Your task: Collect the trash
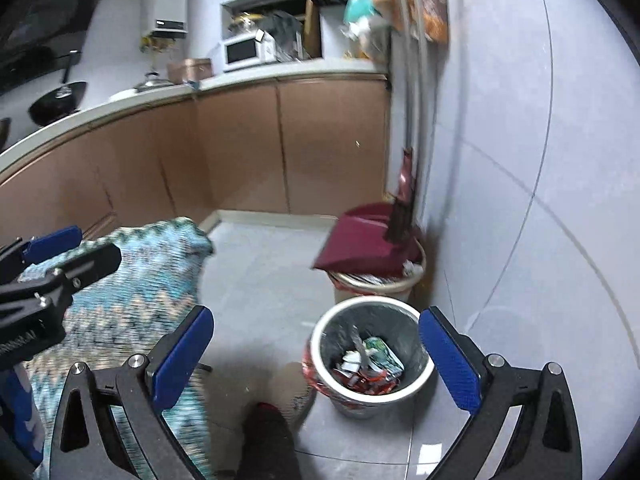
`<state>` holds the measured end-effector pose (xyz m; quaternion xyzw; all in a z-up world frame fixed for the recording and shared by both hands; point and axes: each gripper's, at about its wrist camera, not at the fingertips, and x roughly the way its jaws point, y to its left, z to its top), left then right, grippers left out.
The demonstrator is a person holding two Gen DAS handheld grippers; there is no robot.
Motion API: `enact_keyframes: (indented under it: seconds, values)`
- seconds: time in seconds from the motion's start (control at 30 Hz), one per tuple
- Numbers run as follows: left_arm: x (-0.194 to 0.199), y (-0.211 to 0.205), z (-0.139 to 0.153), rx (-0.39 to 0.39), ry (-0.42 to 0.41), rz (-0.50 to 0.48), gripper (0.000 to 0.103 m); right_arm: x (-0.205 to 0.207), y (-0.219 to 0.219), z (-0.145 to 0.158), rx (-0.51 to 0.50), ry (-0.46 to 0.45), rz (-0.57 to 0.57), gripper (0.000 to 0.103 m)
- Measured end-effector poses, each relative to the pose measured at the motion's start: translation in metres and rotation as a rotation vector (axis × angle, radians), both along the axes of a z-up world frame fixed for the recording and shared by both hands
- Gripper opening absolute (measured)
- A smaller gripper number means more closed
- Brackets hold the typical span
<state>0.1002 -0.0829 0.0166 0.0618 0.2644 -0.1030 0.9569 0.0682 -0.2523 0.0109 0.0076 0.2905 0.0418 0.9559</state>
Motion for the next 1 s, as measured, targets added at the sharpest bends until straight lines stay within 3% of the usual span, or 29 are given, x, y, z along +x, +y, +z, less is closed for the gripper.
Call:
enact_keyframes:
  seconds: [0.37, 1.0]
  values:
    - [-0.079, 0.08, 0.025, 0.008, -0.1, 0.161, 0.077, -0.058, 0.07, 0.036, -0.076, -0.092, 0.093, 0.103]
    - [-0.125, 0.106, 0.034, 0.028, -0.22, 0.331, 0.084, -0.116, 0.091, 0.063, -0.15, -0.242, 0.036, 0.103]
